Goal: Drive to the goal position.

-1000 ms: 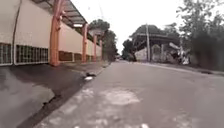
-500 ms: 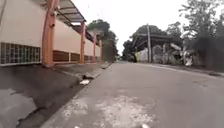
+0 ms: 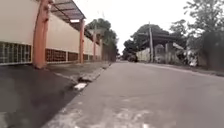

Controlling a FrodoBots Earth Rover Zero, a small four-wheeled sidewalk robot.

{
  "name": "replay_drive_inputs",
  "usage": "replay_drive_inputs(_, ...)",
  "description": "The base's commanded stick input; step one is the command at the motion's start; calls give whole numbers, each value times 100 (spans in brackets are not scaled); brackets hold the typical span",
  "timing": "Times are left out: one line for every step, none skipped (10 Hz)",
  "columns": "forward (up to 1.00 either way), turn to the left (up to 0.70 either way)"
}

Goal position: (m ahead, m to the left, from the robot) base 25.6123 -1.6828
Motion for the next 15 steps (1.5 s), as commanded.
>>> replay_drive_inputs(100, -5)
replay_drive_inputs(100, -5)
replay_drive_inputs(100, -5)
replay_drive_inputs(100, -5)
replay_drive_inputs(100, -5)
replay_drive_inputs(100, -5)
replay_drive_inputs(100, -5)
replay_drive_inputs(100, -5)
replay_drive_inputs(100, -5)
replay_drive_inputs(100, -5)
replay_drive_inputs(100, -6)
replay_drive_inputs(100, -8)
replay_drive_inputs(100, -10)
replay_drive_inputs(100, -10)
replay_drive_inputs(100, -10)
